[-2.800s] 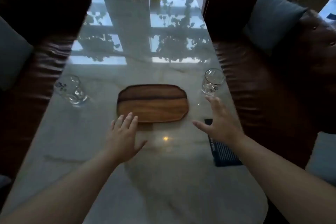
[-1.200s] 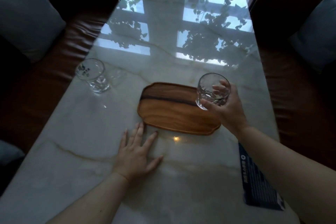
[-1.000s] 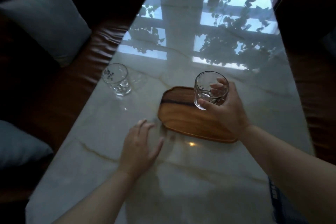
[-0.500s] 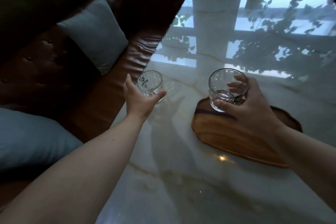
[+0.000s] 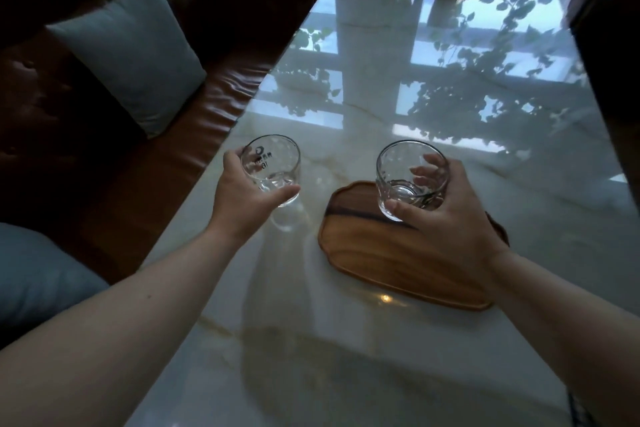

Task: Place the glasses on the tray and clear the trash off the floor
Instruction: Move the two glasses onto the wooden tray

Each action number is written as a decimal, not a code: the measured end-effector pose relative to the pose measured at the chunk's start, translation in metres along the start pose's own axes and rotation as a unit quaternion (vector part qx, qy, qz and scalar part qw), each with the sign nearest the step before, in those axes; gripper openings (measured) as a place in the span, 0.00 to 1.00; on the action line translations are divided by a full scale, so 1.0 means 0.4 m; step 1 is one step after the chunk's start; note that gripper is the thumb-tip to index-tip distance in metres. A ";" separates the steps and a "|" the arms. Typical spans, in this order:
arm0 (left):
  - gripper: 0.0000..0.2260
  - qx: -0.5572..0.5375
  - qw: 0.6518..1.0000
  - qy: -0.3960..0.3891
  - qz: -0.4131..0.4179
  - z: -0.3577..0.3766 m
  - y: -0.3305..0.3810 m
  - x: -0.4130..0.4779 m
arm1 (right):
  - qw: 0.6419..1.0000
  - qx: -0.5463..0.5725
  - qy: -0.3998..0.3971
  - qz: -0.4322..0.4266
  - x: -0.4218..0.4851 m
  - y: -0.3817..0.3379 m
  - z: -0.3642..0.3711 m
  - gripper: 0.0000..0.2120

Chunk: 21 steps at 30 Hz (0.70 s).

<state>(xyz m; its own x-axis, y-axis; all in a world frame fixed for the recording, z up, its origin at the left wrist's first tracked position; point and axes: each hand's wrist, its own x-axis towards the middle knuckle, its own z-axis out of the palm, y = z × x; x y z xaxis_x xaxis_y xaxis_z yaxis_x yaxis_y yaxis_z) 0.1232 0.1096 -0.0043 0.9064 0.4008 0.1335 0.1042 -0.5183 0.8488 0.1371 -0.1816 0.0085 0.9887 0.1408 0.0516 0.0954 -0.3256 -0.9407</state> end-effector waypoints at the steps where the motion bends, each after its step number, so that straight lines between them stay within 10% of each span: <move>1: 0.42 -0.005 1.000 -0.014 0.010 0.007 0.022 -0.024 | 1.000 0.000 0.005 0.005 -0.009 0.007 -0.012 0.44; 21: 0.42 -0.021 0.988 -0.137 0.074 0.237 0.201 -0.182 | 0.993 0.029 0.084 0.075 -0.152 0.143 -0.146 0.43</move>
<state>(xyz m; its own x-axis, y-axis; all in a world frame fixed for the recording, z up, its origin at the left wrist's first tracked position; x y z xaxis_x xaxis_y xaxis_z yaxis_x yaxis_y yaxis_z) 0.1045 -0.0329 0.0056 0.9879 0.1004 0.1181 -0.0490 -0.5207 0.8523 0.0891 -0.2633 -0.0290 0.9971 -0.0646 -0.0402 -0.0566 -0.2767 -0.9593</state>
